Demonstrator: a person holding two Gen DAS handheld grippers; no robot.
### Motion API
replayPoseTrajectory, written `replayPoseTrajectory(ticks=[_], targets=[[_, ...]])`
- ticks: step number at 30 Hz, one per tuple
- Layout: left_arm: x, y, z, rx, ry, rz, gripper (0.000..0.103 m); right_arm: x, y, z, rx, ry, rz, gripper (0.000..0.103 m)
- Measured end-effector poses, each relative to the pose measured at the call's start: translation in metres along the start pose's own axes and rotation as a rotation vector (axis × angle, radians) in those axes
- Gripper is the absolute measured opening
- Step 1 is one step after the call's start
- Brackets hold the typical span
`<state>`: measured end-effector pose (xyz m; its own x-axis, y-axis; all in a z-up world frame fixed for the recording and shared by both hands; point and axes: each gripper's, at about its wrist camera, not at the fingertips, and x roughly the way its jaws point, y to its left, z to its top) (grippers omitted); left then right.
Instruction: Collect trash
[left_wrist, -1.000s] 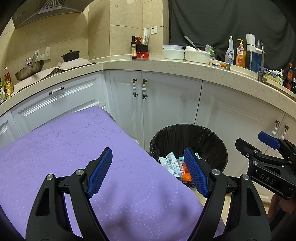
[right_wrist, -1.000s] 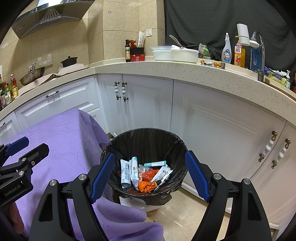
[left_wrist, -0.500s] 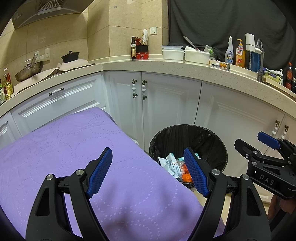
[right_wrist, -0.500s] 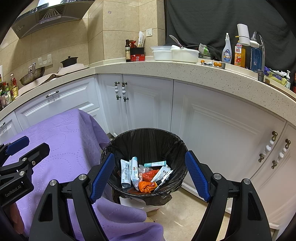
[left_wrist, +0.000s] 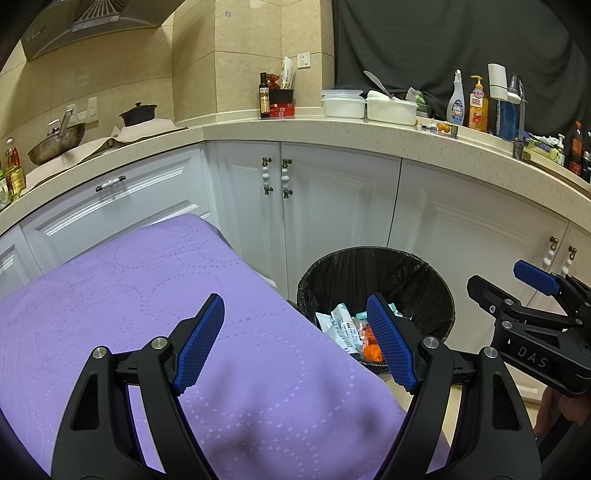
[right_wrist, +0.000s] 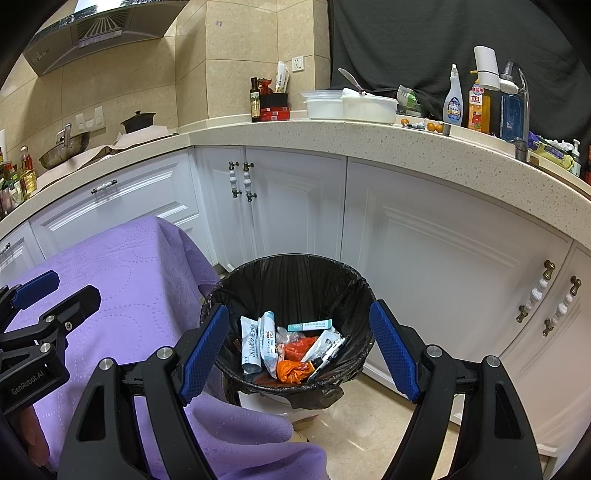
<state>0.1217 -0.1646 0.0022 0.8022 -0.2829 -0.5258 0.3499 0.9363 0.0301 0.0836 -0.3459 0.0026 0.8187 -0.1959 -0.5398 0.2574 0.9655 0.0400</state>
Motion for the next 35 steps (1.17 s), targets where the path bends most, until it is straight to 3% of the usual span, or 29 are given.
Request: replayPoseTrajectory(ticks=[15,23,29,32,35], targets=[[0.000,0.003,0.000,-0.006,0.001,0.002,0.098,0.000,0.000,0.000,-0.001,0.000,-0.001,0.077],[-0.001,0.003,0.002,-0.004,-0.003,-0.043,0.098,0.000,0.000,0.001,-0.001,0.000,0.002,0.078],[-0.002,0.022,0.004,-0.010,-0.001,0.032,0.098,0.000,0.008,-0.001,0.001,0.001,0.038,0.082],[-0.003,0.048,-0.001,-0.030,0.026,0.068,0.098,0.004,0.027,-0.001,-0.023,0.012,0.082,0.084],[-0.008,0.089,-0.011,-0.064,0.052,0.155,0.098,0.013,0.051,0.000,-0.054,0.030,0.134,0.084]])
